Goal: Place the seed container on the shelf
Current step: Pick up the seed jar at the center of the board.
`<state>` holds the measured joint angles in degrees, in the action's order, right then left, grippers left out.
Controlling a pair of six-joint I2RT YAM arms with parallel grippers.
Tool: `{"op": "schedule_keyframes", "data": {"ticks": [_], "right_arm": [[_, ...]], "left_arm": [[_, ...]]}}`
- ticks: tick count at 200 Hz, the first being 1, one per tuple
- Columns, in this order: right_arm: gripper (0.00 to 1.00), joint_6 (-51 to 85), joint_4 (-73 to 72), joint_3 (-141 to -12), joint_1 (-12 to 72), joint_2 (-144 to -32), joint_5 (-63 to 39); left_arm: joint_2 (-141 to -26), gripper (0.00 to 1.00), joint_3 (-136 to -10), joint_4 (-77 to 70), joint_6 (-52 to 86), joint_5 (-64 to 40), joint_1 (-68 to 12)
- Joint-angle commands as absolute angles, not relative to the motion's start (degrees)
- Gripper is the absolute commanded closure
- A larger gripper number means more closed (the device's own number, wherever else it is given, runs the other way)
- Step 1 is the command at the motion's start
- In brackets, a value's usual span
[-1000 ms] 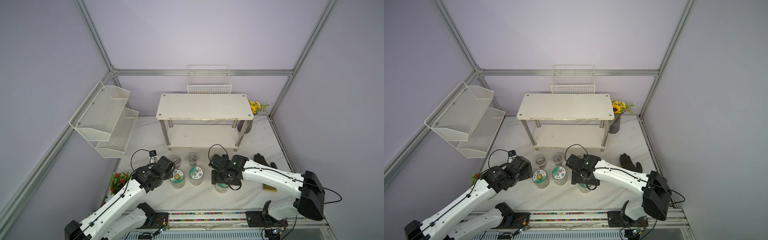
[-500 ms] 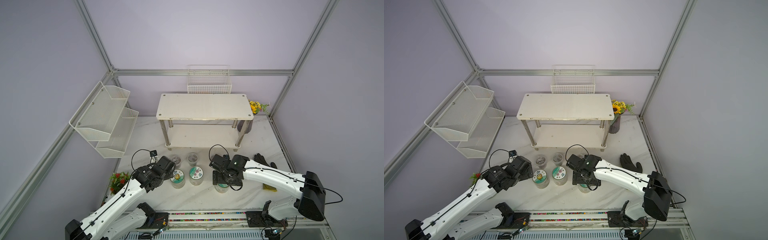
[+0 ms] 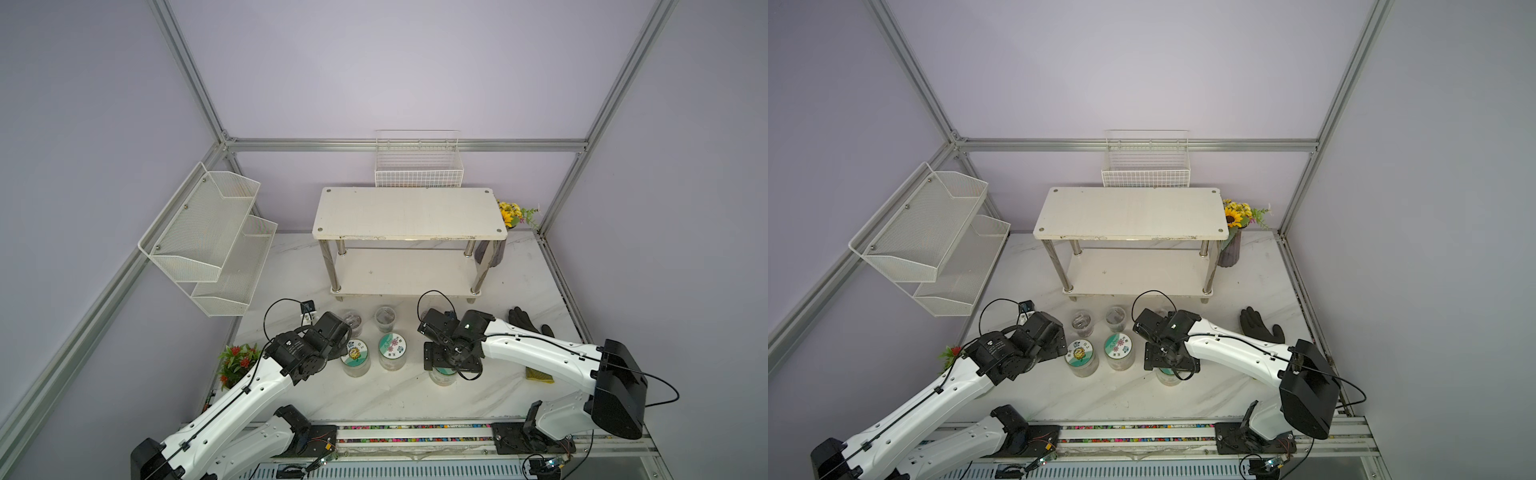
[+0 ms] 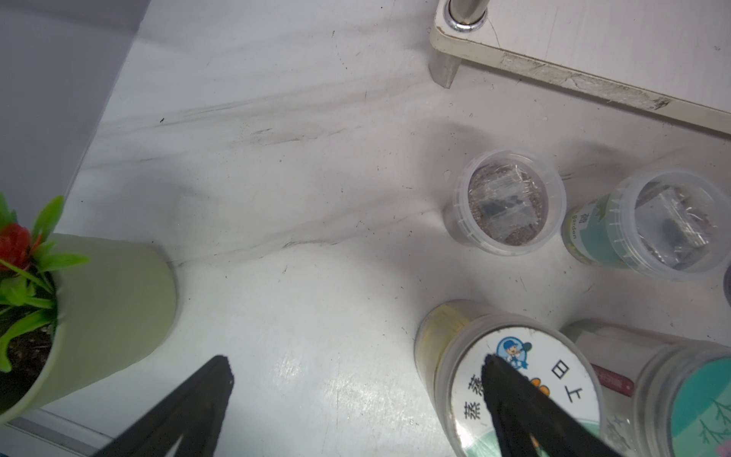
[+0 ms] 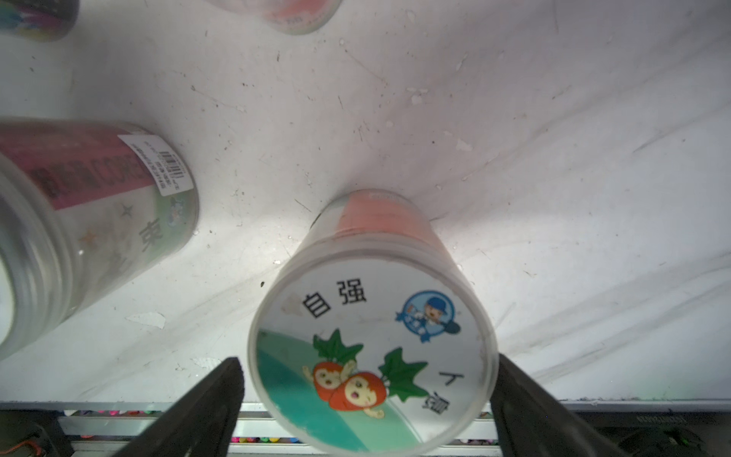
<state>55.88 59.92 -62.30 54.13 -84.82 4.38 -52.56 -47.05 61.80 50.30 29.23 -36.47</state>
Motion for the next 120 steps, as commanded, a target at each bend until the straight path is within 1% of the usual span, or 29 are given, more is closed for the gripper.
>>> {"op": "schedule_keyframes", "data": {"ticks": [1,90,120], "right_arm": [[0.03,54.8,58.5,-62.1,53.7,-86.0,4.1],[0.03,54.2,58.5,-61.2,52.8,-87.1,4.9],[0.04,54.0,58.1,-60.6,52.8,-87.3,4.4]], "left_arm": [[-52.3,0.0,-47.6,61.0,49.6,29.5,-36.6],[-52.6,0.0,-47.6,60.7,49.3,29.4,-36.6],[-52.8,0.0,-47.8,60.5,49.2,29.3,-36.6]]}}
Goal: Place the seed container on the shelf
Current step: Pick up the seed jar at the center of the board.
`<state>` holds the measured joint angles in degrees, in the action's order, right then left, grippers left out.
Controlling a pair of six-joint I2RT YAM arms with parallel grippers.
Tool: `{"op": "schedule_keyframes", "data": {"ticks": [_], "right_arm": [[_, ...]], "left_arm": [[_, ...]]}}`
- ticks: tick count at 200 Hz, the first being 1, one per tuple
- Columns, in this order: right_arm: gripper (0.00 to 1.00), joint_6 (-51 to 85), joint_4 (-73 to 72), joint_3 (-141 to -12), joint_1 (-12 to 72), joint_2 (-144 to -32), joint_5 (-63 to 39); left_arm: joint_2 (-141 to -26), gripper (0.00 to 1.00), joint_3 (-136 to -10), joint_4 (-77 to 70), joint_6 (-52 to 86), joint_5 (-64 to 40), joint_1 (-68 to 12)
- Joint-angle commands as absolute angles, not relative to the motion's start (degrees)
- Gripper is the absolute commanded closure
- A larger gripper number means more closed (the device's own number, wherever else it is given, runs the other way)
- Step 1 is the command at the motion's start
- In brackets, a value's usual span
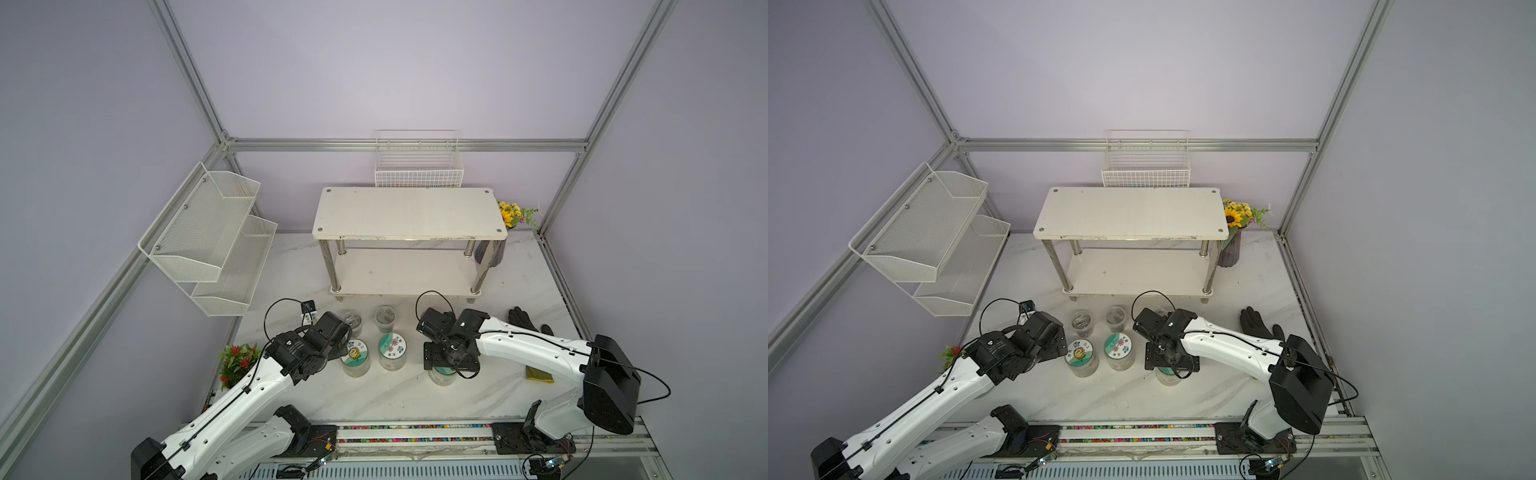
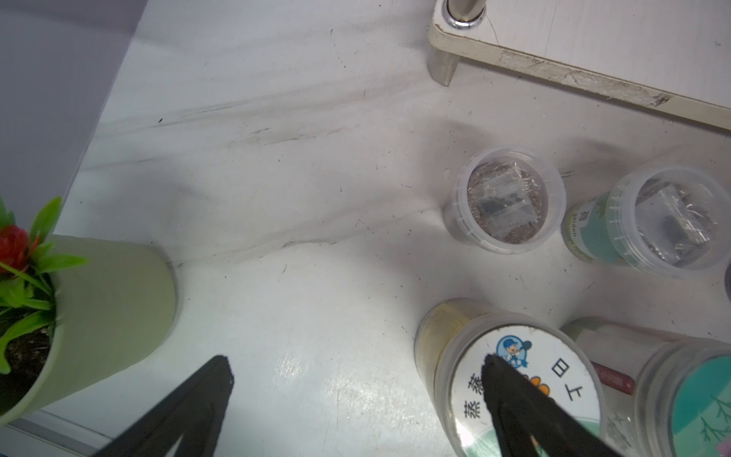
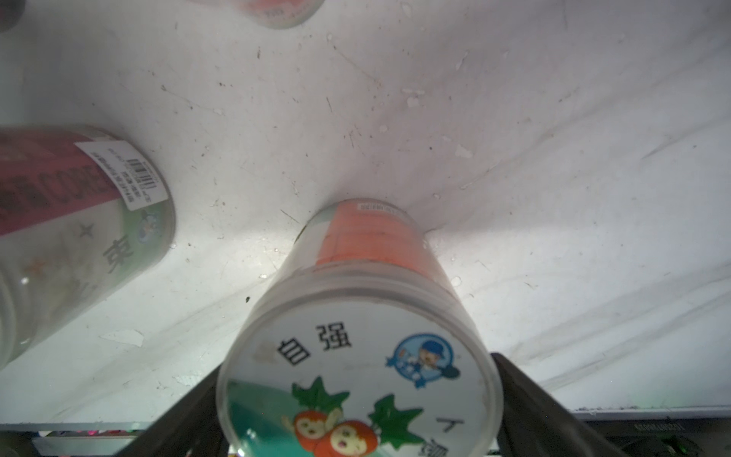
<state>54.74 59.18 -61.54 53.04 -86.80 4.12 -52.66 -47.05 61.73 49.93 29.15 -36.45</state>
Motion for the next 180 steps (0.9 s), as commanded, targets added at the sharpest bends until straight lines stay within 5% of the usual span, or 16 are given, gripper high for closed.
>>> {"op": "schedule_keyframes", "data": {"ticks": [1,180], "right_arm": [[0.05,54.0,58.1,-60.6,52.8,-87.3,4.3],[0.34,51.7,67.0,-67.2,52.8,-83.8,8.0]], "left_arm": [[-52.8,0.0,-47.7,60.5,49.2,29.3,-36.6],[-54.4,0.0,-51.5,60.5,46.1,29.6,-36.6]]}}
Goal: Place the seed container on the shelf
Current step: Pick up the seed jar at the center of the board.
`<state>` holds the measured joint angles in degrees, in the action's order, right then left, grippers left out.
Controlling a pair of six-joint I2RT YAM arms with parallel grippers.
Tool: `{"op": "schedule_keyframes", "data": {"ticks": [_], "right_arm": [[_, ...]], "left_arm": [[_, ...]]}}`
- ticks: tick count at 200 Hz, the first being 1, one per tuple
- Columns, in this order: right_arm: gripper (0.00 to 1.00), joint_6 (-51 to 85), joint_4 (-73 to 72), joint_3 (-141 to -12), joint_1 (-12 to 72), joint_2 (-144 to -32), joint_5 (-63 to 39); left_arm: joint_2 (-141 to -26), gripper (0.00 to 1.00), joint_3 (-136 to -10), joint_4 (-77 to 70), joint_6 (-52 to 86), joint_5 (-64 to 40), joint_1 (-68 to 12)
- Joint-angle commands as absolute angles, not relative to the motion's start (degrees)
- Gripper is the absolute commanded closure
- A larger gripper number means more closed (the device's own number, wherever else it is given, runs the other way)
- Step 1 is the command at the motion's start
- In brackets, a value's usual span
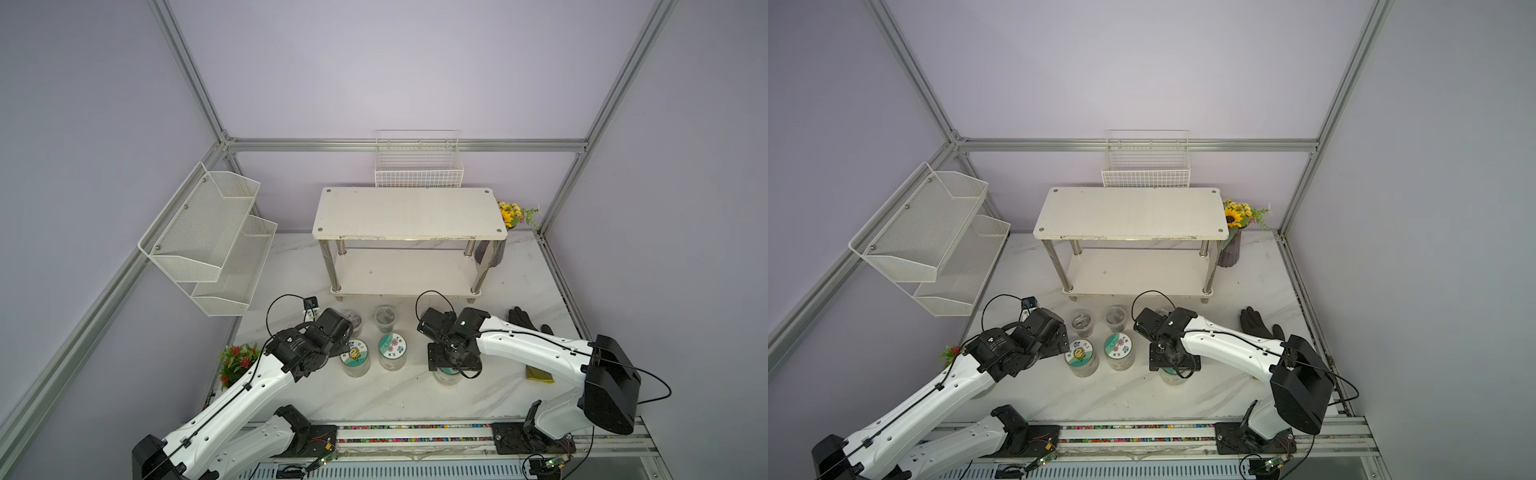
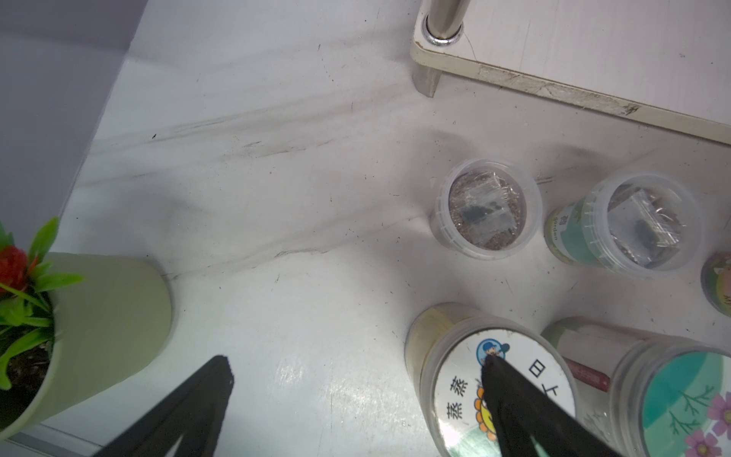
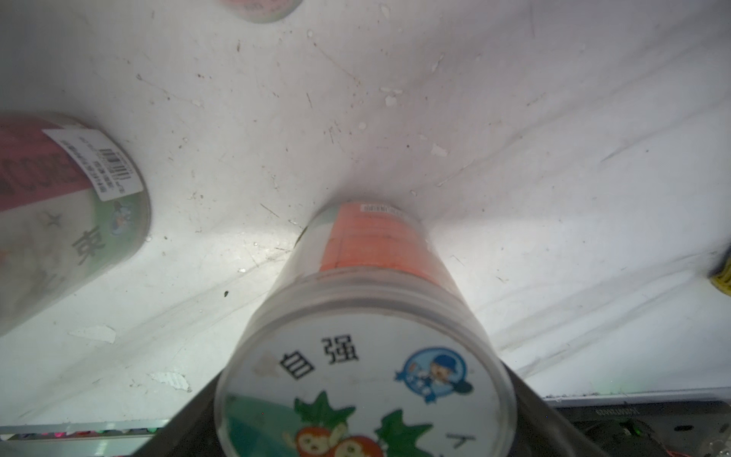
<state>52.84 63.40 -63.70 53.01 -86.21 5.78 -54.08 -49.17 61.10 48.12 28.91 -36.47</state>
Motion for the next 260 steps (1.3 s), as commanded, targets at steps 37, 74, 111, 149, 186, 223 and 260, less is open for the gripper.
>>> {"op": "schedule_keyframes", "data": {"ticks": [37,74,111,149,186,223,260], "right_arm": [[0.39,50.8,70.0,-70.8,52.8,-82.9,8.6],[0.43,50.0,72.0,-74.2,53.0,-81.9,8.9],[0.43,48.9,74.2,-77.7,53.3,-82.4,9.2],[0.43,46.9,75.6,-81.4,53.3,-83.0,8.2],[0.42,44.7,74.8,-84.6,53.3,-83.4,4.2],[0.42,41.8,74.1,-88.2,53.2,-84.1,0.1],[0.42,39.5,73.2,-90.4,52.1,-83.9,-3.9]], "left_arm": [[-54.7,0.0,-53.2,60.7,44.9,30.0,-36.6],[-54.4,0.0,-54.7,61.5,43.0,31.2,-36.6],[-54.4,0.0,-56.1,62.4,41.7,31.2,-36.6],[-52.3,0.0,-55.6,58.2,35.0,25.9,-36.6],[-45.9,0.0,-50.1,46.7,24.8,15.5,-39.3],[-43.6,0.0,-43.1,35.1,19.1,17.0,-50.5],[-44.5,0.0,-36.7,22.9,12.8,24.9,-63.9]]}}
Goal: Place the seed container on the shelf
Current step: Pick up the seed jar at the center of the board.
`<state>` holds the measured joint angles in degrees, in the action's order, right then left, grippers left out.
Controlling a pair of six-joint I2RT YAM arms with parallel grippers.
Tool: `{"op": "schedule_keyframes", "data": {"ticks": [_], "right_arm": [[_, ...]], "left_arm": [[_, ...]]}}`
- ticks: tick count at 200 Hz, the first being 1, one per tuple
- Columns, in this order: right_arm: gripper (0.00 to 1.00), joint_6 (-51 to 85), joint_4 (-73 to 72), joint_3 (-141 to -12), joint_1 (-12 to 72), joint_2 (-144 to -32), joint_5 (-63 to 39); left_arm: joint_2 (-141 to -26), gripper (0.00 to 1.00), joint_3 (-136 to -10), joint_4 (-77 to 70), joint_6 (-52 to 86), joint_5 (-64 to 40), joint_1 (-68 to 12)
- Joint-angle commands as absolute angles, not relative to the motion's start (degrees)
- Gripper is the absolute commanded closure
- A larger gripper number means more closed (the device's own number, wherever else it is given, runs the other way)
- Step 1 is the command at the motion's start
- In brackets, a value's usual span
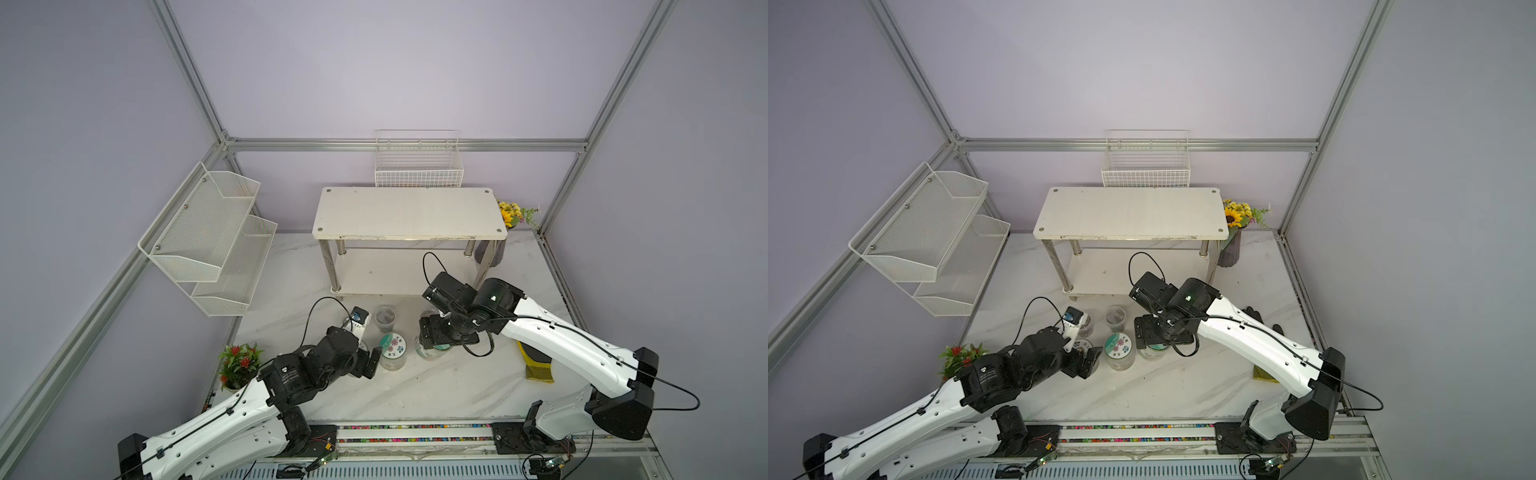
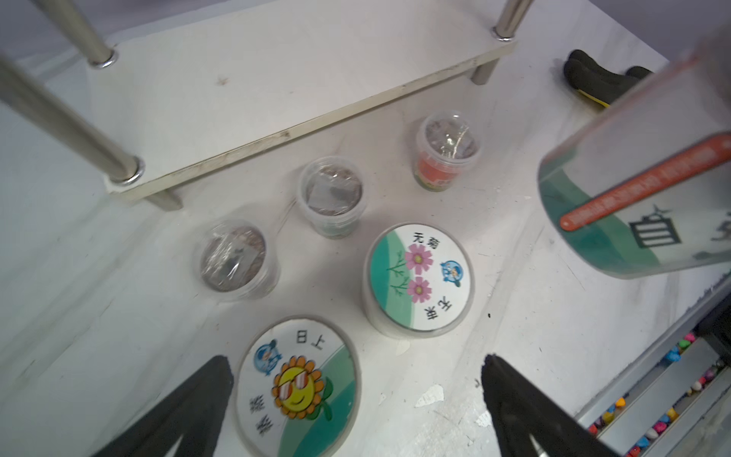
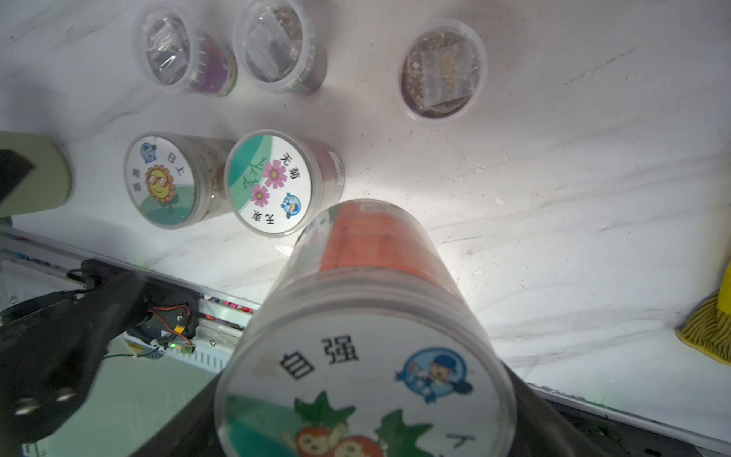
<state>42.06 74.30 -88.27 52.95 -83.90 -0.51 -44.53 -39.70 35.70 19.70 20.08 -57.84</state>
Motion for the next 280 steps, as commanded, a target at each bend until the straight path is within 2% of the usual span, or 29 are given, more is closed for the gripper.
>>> {"op": "schedule_keyframes", "data": {"ticks": [1,26,90,141,280], "right_arm": [[0.41,39.5,73.2,-90.5,52.1,-84.0,-4.0],[0.42,38.7,72.6,-90.4,51.4,-83.4,-6.0],[0.42,36.3,69.4,-88.5,49.8,-81.7,-12.6],[0.42,34.7,68.9,-88.4,48.6,-81.6,-16.0],[0.42,32.6,65.7,-87.1,48.6,-81.9,-23.3]], "left_arm": [[-44.4,0.0,-36.6,22.6,12.7,24.9,-64.1],[-42.4,0.0,-32.6,14.7,10.1,24.4,-67.0],[-38.7,0.0,-26.6,0.9,3.4,17.3,-68.5],[-37.3,0.0,-26.2,-1.7,-2.6,10.9,-68.7],[-40.3,0.0,-26.5,-8.5,-6.9,14.1,-68.7]]}}
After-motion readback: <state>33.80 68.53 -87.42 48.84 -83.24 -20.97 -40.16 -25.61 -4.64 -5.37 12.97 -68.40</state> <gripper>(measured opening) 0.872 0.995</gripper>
